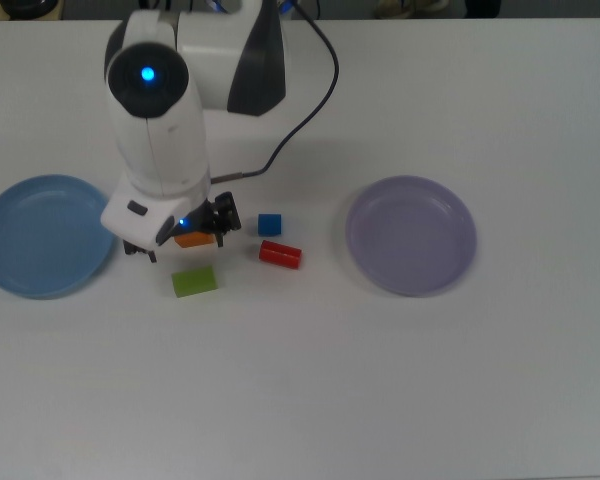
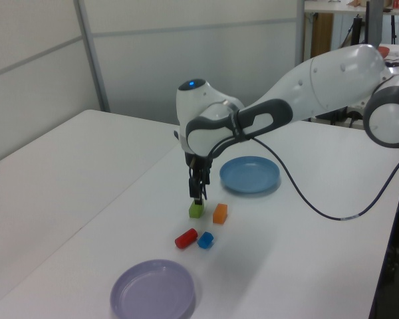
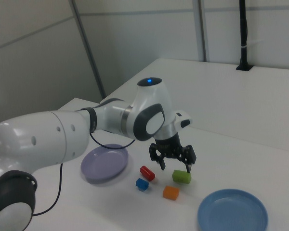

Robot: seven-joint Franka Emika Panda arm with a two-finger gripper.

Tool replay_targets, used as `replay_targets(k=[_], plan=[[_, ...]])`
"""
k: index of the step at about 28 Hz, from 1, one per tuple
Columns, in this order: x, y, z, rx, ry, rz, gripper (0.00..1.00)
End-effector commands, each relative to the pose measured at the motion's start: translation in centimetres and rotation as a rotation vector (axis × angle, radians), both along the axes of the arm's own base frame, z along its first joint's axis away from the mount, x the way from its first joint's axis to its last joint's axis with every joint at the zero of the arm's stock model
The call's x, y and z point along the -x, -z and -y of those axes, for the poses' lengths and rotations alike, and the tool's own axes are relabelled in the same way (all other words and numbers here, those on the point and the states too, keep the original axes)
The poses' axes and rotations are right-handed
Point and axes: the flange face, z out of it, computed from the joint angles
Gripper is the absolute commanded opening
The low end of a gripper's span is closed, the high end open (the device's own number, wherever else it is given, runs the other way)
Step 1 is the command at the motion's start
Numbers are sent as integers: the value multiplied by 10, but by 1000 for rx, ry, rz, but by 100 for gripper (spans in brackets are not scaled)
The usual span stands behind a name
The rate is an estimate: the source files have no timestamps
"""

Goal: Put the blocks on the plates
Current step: 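Lower the gripper onto the green block and close it, then lift the green block and carry it over the light blue plate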

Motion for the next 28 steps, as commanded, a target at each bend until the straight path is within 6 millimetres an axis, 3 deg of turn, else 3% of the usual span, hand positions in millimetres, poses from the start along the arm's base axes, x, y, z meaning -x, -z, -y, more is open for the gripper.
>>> replay_targets(k=[1,10,16,21,27,28], plan=[[-3,14,-2,16,-32,1,100],[-11,36,-1,3,23,42,100],[-12,41,2,-5,53,54,93],[-12,42,5,-8,67,53,52],[-13,36,9,-10,74,62,19],[-13,31,13,-8,79,66,19]])
